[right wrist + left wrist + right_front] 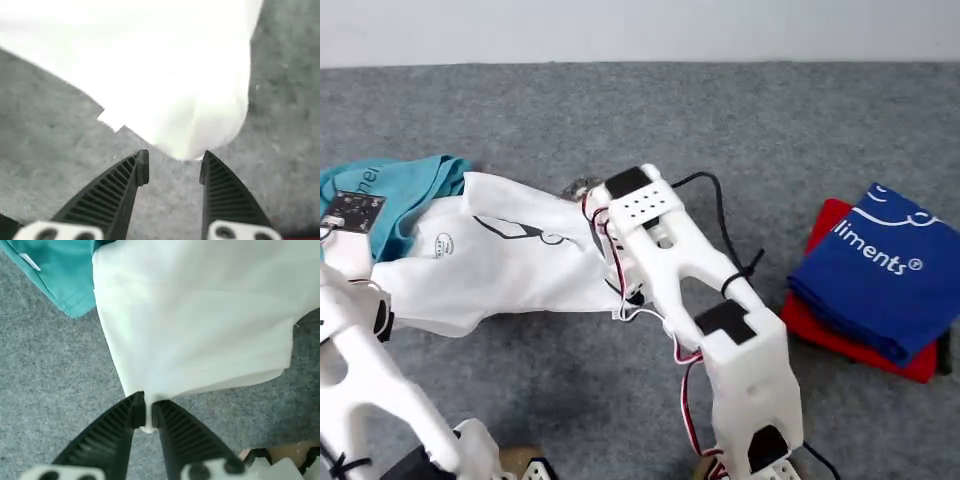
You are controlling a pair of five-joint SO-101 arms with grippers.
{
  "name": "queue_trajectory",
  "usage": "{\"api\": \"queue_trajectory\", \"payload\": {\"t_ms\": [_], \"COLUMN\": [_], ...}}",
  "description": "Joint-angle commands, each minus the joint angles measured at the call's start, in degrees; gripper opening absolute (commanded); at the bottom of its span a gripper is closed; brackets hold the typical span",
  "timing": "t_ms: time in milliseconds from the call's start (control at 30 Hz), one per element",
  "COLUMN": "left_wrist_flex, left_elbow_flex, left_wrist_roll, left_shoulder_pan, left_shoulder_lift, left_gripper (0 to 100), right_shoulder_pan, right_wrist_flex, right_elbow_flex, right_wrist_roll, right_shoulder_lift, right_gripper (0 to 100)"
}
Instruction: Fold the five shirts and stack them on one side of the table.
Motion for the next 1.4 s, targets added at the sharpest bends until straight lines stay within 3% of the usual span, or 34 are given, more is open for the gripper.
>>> {"api": "queue_trajectory", "payload": {"t_ms": [0, 400, 500, 567, 900, 1167, 1367], "left_wrist_flex": [0.09, 0.35, 0.44, 0.44, 5.89, 7.3, 0.44], "left_elbow_flex": [-0.22, -0.22, -0.22, -0.22, -2.24, -16.13, -26.15], "left_wrist_roll": [0.53, 0.53, 0.53, 0.53, 0.88, 12.4, 21.54], "left_shoulder_pan": [-0.44, -0.18, -0.18, -0.18, -0.18, 8.26, 11.69], "left_shoulder_lift": [-2.11, -1.93, -1.76, -1.76, -3.78, -17.76, -20.4], "left_gripper": [1, 1, 1, 1, 1, 1, 1], "right_shoulder_pan": [-0.31, 0.75, -0.57, -1.54, 1.36, 4.09, 6.9], "right_wrist_flex": [-2.77, -4.09, -3.12, -1.8, 9.8, 9.63, 8.13], "right_elbow_flex": [-2.81, -2.73, -2.81, -2.81, -13.8, -18.46, -24.53], "right_wrist_roll": [-0.7, -3.43, -0.97, 1.58, 2.73, 8.0, 8.09], "right_shoulder_lift": [1.54, 7.25, 9.63, 10.77, 3.65, -17.98, -30.9], "right_gripper": [16.6, 16.4, 9.7, 0.9, 1.0, 1.0, 1.0]}}
